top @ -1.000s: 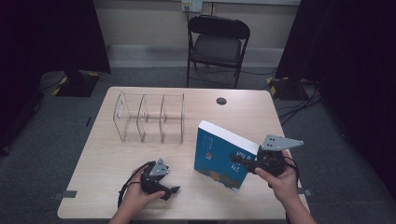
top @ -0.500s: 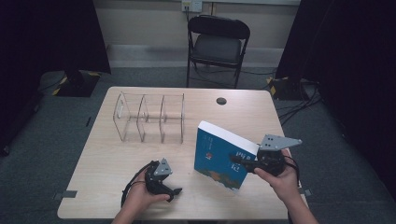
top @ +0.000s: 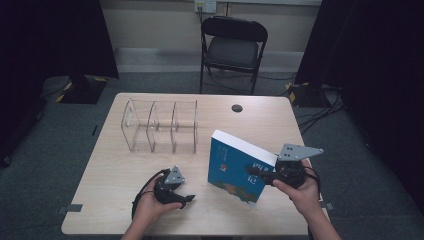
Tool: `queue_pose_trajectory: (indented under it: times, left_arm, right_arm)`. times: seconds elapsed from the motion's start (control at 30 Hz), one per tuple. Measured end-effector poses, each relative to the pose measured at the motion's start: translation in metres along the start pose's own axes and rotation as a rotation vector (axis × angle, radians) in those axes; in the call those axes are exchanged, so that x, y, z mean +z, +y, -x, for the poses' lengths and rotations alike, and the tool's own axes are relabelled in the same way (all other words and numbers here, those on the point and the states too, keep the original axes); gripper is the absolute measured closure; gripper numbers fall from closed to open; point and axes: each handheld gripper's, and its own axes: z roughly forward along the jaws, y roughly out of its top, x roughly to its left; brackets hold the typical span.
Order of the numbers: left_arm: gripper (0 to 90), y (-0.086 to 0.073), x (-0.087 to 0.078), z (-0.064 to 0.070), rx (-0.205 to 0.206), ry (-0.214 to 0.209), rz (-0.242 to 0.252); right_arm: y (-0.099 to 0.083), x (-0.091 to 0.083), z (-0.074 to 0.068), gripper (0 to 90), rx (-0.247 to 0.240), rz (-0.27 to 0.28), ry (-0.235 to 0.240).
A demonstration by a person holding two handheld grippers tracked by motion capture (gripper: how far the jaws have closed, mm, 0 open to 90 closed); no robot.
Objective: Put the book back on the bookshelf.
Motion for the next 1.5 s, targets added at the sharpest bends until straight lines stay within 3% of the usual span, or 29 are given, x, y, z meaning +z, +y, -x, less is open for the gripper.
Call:
queue_pose_trajectory:
  times: [0.1,0.2,0.37,0.43,0.5,0.57,0.63,0.8,1.07,1.23,1.5]
  left_arm:
    - [23.5,0.005,-0.003,0.0,-0.015,-0.038,-0.024]
    - [22.3,0.009,-0.006,0.0,0.002,-0.043,-0.047]
    - [22.4,0.017,-0.012,0.0,0.01,-0.039,-0.034]
    - [22.3,0.02,-0.015,0.001,0.013,-0.049,-0.036]
    - [22.0,0.022,-0.017,0.001,0.022,-0.049,-0.047]
    - [22.0,0.025,-0.017,0.001,0.009,-0.053,-0.026]
    - [21.9,0.029,-0.02,0.001,0.014,-0.053,-0.048]
    - [21.9,0.031,-0.021,0.003,0.028,-0.05,-0.051]
    - [21.9,0.031,-0.023,0.002,0.026,-0.052,-0.053]
    - [21.6,0.033,-0.024,0.002,0.017,-0.055,-0.054]
    - [21.5,0.052,-0.031,0.001,0.068,-0.074,-0.08]
  right_arm:
    - [0.0,0.0,0.002,61.1,0.003,-0.002,0.009]
    - [0.0,0.0,0.001,61.2,0.003,0.001,0.023]
    - [-0.002,-0.001,0.002,61.3,0.003,0.012,0.072]
    - [-0.002,-0.003,-0.001,61.3,-0.039,0.004,0.093]
    - [-0.002,-0.003,-0.001,61.2,-0.038,0.003,0.098]
    - [-0.001,-0.004,-0.001,61.0,-0.043,-0.008,0.091]
    - [0.0,-0.003,-0.001,60.4,-0.029,-0.019,0.083]
    - [-0.002,-0.004,-0.001,59.9,-0.029,-0.004,0.066]
    - [-0.002,-0.006,-0.001,56.6,-0.054,-0.079,0.03]
    - [-0.01,-0.008,-0.001,57.7,-0.043,-0.051,0.046]
    - [-0.011,-0.008,-0.002,57.5,-0.051,-0.048,0.046]
